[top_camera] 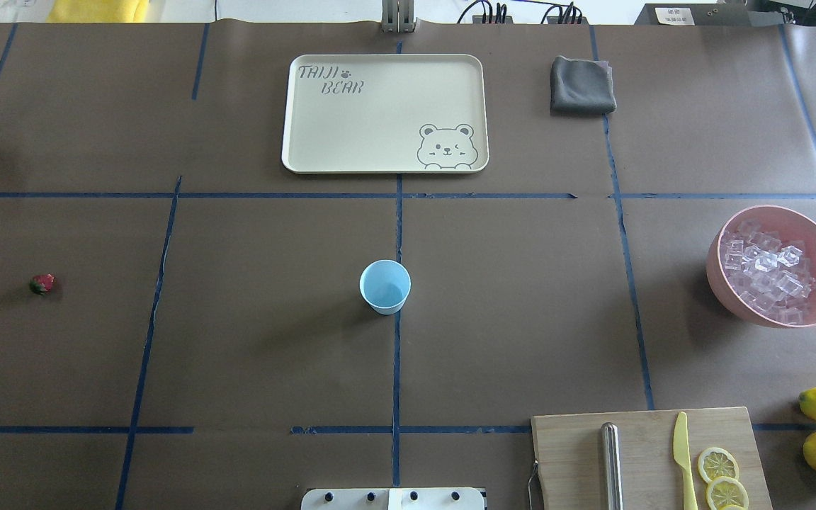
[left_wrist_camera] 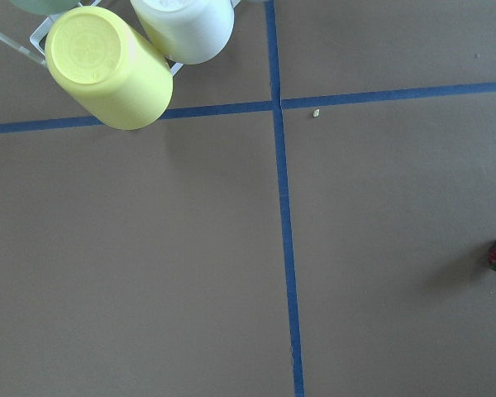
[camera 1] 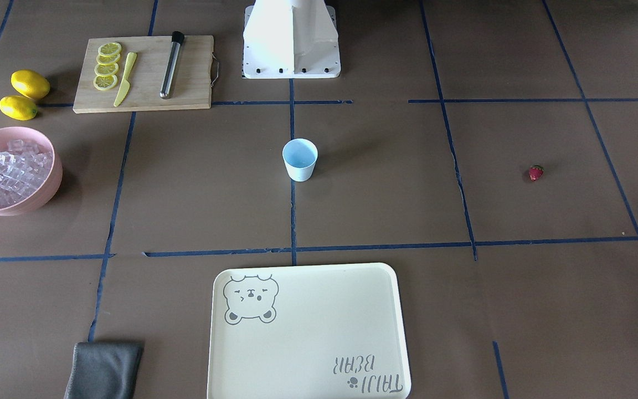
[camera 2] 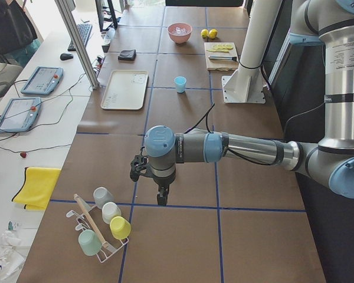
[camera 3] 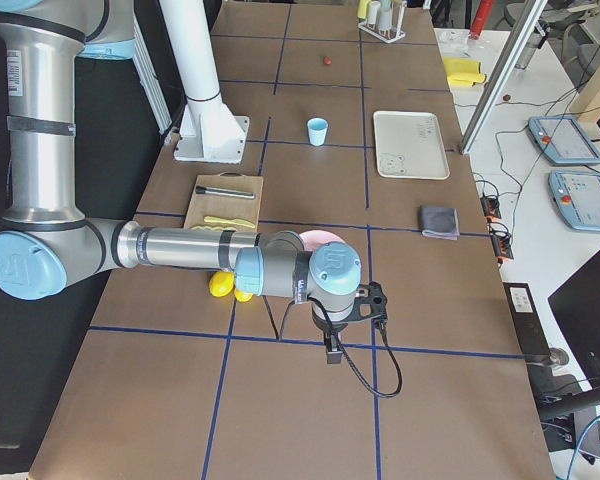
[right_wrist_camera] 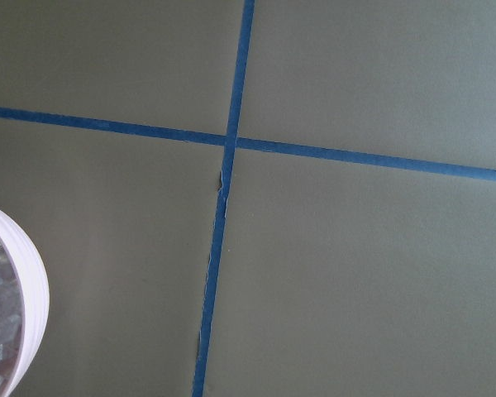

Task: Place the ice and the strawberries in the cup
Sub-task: 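Move the right gripper over the pink bowl of ice cubes, then lower the right gripper into the bowl and grasp an ice cube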

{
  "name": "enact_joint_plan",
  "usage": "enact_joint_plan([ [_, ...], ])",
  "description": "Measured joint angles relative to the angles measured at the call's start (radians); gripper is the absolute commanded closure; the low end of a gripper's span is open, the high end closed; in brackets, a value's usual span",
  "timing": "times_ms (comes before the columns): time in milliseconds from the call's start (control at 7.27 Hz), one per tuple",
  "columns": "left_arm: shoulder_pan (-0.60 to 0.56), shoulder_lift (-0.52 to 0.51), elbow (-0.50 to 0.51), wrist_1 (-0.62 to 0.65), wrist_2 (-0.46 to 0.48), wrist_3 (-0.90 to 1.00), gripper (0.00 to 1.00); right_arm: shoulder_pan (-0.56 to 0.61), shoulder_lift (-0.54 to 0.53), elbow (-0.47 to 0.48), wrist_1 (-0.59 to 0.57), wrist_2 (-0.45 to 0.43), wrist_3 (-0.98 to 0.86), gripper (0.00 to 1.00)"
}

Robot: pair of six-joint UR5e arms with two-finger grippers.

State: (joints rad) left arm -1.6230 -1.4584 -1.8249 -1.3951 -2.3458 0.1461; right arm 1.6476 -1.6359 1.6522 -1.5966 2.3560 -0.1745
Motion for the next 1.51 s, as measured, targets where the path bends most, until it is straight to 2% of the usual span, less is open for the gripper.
enact_joint_plan([
  [275,0.0,0.0,0.0,-0.003,-0.001,0.001,0.0,-0.037,0.01,0.013,0.033,0.026,0.07,0.0],
  [550,0.0,-0.001,0.001,-0.006,-0.001,0.0,0.0,-0.102,0.015,0.044,0.145,0.051,0.12,0.0],
  [963,0.002,-0.001,0.002,-0.007,-0.004,0.0,0.0,-0.217,0.02,0.14,0.219,0.073,0.127,0.0],
  [1238,0.009,0.0,0.006,-0.008,-0.005,0.0,0.0,-0.331,0.015,0.186,0.237,0.056,0.124,0.0],
  [1513,0.014,0.0,0.01,-0.008,-0.006,0.0,0.0,-0.454,0.012,0.192,0.261,-0.027,0.123,0.0],
])
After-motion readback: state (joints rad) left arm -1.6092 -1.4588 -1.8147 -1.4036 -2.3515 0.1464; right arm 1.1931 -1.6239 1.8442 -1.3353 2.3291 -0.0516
